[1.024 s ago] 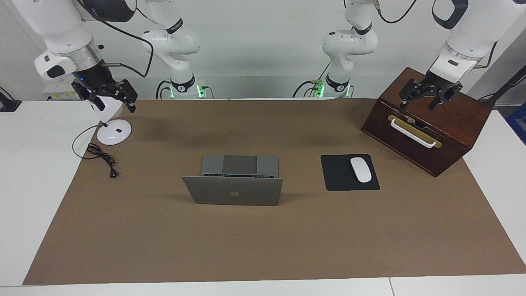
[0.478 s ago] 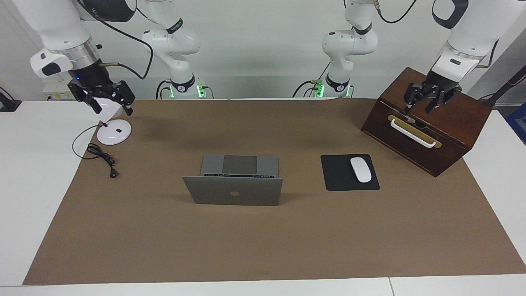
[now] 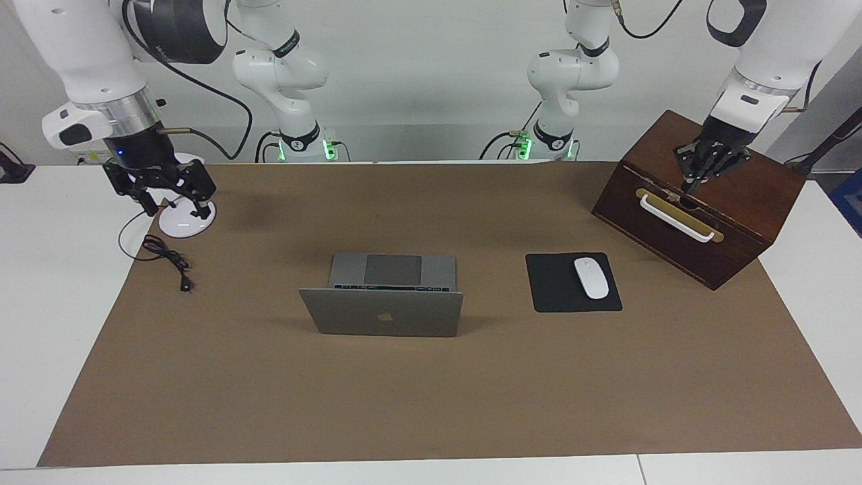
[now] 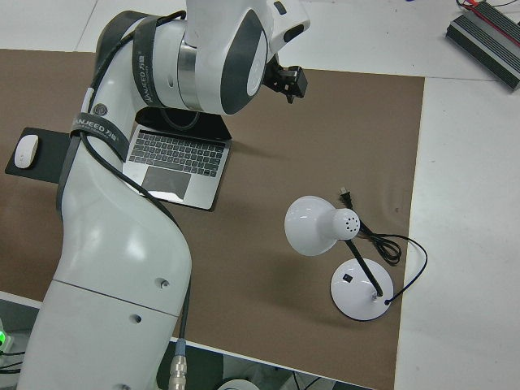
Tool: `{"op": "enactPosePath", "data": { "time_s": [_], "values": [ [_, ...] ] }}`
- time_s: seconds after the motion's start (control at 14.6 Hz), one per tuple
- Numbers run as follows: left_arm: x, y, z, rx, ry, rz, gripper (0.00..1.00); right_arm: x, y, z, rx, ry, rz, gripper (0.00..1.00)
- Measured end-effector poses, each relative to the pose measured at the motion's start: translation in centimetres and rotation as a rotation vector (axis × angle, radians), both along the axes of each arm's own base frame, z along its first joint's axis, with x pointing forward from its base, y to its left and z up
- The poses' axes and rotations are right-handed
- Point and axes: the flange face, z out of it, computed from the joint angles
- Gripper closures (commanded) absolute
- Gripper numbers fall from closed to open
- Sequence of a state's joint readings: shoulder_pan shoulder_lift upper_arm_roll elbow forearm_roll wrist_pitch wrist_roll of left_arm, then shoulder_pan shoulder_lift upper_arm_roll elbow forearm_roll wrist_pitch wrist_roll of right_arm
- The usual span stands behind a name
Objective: Close laptop with both arms
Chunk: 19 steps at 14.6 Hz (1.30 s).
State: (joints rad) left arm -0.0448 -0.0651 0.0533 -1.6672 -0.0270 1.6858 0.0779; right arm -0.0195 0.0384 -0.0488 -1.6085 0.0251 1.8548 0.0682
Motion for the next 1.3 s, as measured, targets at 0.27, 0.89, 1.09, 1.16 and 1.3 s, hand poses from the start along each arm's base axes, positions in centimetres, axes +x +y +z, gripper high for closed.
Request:
{"op": "enactPosePath", "data": {
  "time_s": [0.27,0.89,1.09,1.16,1.3],
  "values": [
    [0.6,-2.4,-1.8,0.001,-0.04,-0.042,1.0,4.2,0.5,-1.5,-0.036,-0.036,0.018,0.02],
    [-2.4,-12.7,-6.7,-0.034,-0.207,-0.21,1.0,14.1,7.9,-5.4,-0.064,-0.126,0.097,0.71],
    [-5.3,-15.9,-9.8,-0.066,-0.304,-0.26,1.0,15.0,13.1,-7.5,-0.075,-0.126,0.082,1.0],
    [-6.2,-16.7,-10.4,-0.075,-0.325,-0.272,1.0,14.9,14.5,-7.9,-0.072,-0.124,0.075,1.0],
    [-7.5,-18.3,-10.8,-0.093,-0.37,-0.304,1.0,14.6,17.1,-8.2,-0.066,-0.122,0.066,1.0]
  ]
}}
